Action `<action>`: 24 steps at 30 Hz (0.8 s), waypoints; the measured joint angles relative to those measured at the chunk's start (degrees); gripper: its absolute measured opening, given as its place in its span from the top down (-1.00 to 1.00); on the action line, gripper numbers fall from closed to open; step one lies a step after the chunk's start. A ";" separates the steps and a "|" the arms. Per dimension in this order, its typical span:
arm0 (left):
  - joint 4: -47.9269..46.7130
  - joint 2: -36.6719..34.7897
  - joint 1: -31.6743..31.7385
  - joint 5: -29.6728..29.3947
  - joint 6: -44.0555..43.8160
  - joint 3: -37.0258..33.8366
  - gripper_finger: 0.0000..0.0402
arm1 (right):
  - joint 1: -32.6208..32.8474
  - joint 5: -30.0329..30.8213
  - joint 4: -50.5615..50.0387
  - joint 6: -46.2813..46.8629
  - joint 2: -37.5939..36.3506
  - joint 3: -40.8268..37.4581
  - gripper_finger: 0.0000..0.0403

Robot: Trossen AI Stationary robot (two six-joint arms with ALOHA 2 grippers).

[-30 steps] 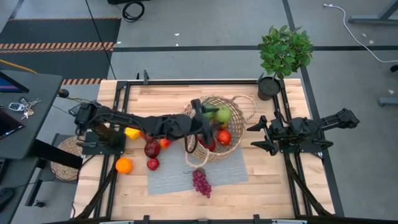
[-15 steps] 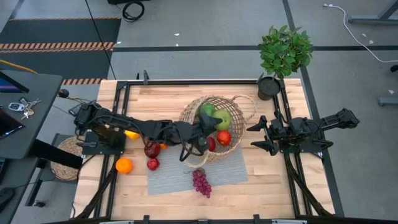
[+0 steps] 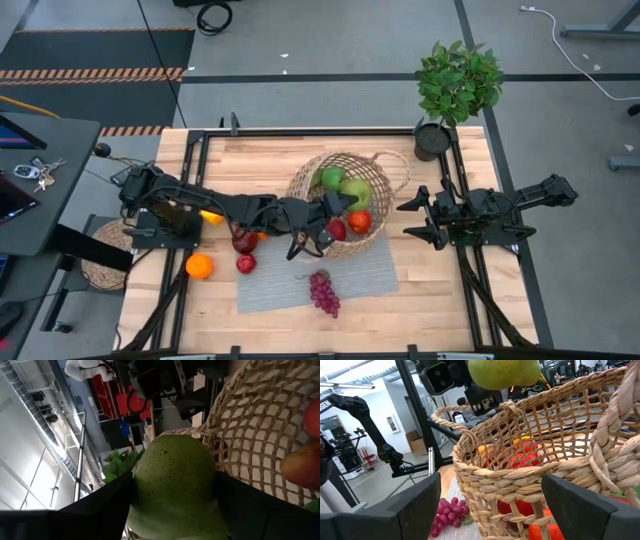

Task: Build produce basket
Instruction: Put the pear into the brown basket

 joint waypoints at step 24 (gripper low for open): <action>1.73 -0.56 4.86 15.33 -42.60 0.00 -0.34 | -0.02 0.01 0.01 0.01 0.00 0.00 -0.73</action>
